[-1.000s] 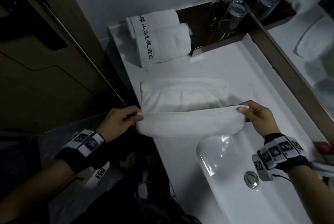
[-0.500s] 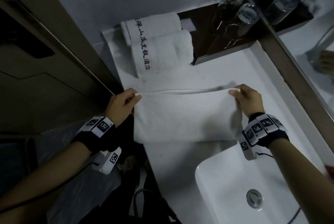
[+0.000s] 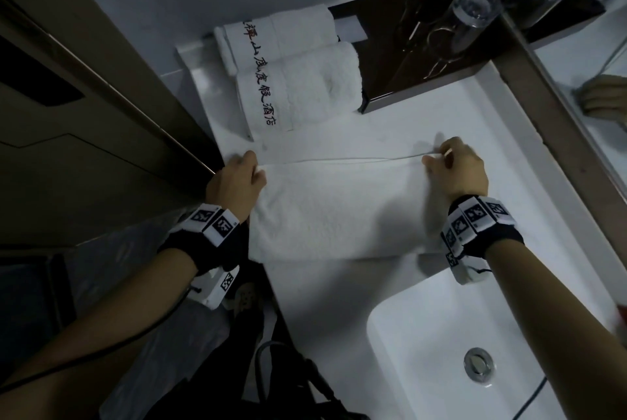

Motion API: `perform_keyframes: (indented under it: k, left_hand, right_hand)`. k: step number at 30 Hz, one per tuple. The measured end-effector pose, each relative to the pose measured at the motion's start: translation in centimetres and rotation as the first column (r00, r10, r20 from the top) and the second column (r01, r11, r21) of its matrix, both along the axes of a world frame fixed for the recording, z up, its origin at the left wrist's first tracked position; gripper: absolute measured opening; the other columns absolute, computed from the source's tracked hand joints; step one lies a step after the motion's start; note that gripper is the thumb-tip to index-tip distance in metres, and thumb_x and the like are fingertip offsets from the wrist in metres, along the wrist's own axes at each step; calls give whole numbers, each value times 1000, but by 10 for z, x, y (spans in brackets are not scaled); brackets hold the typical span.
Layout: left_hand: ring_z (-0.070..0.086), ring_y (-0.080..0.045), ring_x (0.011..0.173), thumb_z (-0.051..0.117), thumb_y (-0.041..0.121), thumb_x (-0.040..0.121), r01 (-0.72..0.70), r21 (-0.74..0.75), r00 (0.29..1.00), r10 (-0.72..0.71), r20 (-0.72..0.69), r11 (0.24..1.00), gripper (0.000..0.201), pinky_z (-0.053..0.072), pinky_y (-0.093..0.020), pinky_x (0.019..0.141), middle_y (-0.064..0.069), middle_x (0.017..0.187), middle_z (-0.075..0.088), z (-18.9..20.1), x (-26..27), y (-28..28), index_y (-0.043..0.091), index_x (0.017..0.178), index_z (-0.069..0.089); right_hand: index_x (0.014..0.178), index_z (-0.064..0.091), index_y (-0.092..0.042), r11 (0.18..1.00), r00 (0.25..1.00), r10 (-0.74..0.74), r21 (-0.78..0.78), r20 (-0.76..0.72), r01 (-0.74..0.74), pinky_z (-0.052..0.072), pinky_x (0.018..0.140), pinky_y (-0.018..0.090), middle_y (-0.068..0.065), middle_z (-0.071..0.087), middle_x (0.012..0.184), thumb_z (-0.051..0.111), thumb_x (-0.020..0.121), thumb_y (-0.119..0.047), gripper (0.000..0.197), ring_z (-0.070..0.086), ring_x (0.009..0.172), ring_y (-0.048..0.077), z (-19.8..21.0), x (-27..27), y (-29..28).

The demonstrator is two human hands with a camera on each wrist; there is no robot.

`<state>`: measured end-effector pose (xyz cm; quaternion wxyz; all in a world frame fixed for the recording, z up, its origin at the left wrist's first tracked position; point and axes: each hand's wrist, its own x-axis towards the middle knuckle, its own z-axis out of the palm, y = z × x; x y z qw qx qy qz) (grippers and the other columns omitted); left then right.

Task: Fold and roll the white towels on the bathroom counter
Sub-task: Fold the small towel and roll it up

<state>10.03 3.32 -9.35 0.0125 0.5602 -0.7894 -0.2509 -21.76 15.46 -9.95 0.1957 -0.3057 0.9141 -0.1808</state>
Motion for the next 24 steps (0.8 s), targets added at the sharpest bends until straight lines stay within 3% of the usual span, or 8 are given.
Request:
perform_keyframes:
  k: [3, 5, 8, 10, 12, 16, 19, 24]
  left_hand:
    - [46, -39, 106, 56, 8, 86, 78, -150, 988, -56, 143, 986, 35, 36, -45, 86, -26, 122, 45, 0, -6, 12, -1, 118, 47]
    - [49, -43, 105, 61, -5, 75, 189, -230, 981, -172, 92, 955, 45, 38, -47, 85, -29, 122, 48, 2, -12, 31, -2, 119, 51]
    - [45, -39, 115, 62, 8, 76, 408, -100, 911, -412, -20, 907, 52, 37, -45, 92, -22, 130, 43, 2, -14, 70, 5, 126, 48]
    - [26, -32, 132, 56, 29, 82, 525, 81, 848, -529, 33, 847, 66, 25, -44, 104, -16, 145, 23, -2, -12, 95, 16, 141, 29]
    - [10, -28, 138, 51, 32, 81, 566, 113, 806, -577, 132, 817, 76, 13, -45, 111, -9, 153, 5, -8, -7, 108, 24, 146, 12]
    - [-3, -23, 144, 47, 4, 80, 588, 82, 790, -593, 157, 805, 85, 4, -42, 116, -4, 157, -8, -9, 8, 100, 25, 147, 0]
    - [-6, -22, 144, 45, -5, 77, 558, 143, 812, -574, 111, 817, 89, 0, -38, 117, -3, 156, -17, -5, 13, 85, 20, 147, -4]
    - [-1, -28, 143, 57, 28, 82, 452, 277, 876, -480, 38, 848, 87, 8, -43, 118, -6, 155, -12, 12, -4, 68, 17, 147, -1]
  right_hand:
    - [114, 52, -15, 996, 995, 83, -30, 56, -81, 37, 88, 33, 12, 44, 122, 57, 87, -24, 29, 46, 109, 28, 2, 2, 2]
    - [119, 52, -15, 988, 984, 155, -21, 92, -153, 30, 98, 33, 14, 40, 128, 57, 89, -23, 32, 35, 122, 31, 3, 5, 8]
    - [123, 50, -11, 981, 973, 184, 40, 136, -191, 26, 104, 36, 16, 38, 131, 64, 86, -25, 43, 32, 123, 33, 8, 9, 14]
    - [120, 50, -6, 977, 972, 188, 78, 143, -200, 28, 103, 37, 19, 41, 129, 65, 85, -22, 41, 34, 122, 35, 12, 11, 18]
    - [114, 51, -5, 982, 972, 173, 48, 158, -183, 32, 101, 38, 19, 44, 124, 64, 86, -17, 33, 39, 118, 34, 16, 13, 23]
    - [101, 40, -15, 995, 959, 85, 29, 269, -96, 38, 74, 33, 13, 52, 96, 54, 91, -21, 18, 50, 87, 29, 24, 19, 43]
    - [109, 38, -11, 998, 953, 7, 57, 302, -26, 38, 75, 33, 16, 52, 99, 51, 93, -26, 26, 51, 87, 30, 28, 24, 62]
    - [109, 31, -12, 999, 922, -52, 8, 384, 53, 51, 71, 40, 13, 54, 96, 45, 95, -23, 23, 56, 82, 30, 29, 49, 97]
